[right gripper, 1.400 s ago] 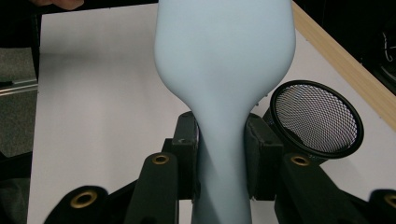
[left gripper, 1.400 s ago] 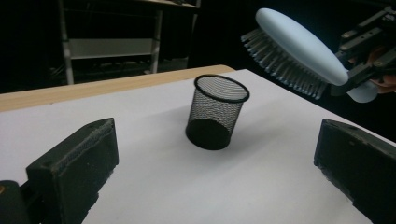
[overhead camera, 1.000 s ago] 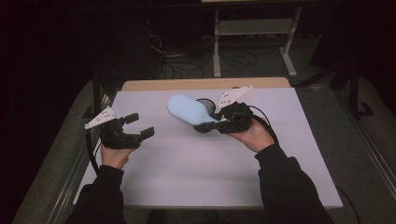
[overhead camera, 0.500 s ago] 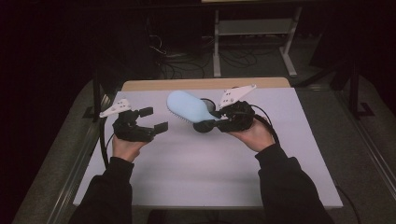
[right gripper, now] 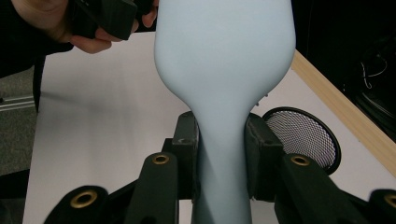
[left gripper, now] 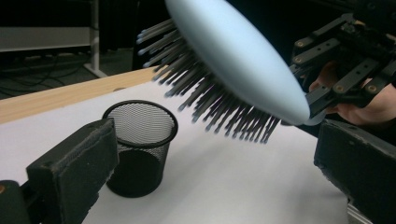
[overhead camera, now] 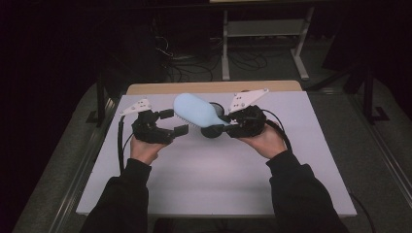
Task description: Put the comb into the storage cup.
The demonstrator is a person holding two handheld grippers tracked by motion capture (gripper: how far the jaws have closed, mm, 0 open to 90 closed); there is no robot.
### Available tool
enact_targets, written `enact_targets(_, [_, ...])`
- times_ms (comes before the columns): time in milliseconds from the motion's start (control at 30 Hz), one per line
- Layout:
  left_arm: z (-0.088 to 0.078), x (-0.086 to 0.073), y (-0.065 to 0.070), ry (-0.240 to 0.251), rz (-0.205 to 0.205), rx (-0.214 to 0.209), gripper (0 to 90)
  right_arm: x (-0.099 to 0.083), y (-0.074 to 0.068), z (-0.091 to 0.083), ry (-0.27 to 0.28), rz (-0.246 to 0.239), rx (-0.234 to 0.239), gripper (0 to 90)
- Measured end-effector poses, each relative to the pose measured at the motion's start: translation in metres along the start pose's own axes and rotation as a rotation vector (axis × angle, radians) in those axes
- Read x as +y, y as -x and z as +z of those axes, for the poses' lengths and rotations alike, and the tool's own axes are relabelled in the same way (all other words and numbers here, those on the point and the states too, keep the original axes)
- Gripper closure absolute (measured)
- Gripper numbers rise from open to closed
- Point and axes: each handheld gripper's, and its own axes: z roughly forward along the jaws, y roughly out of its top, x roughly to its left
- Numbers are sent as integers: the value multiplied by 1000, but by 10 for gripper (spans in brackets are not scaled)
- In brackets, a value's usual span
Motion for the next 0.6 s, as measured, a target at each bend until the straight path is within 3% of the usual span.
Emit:
enact_targets(333, [11, 3, 3, 4, -6, -30, 2, 3, -3, 6, 0, -13, 3, 681])
enact_targets(600, [9, 4, 3, 33, -18, -51, 49, 8, -8, 19, -1, -31, 15, 681])
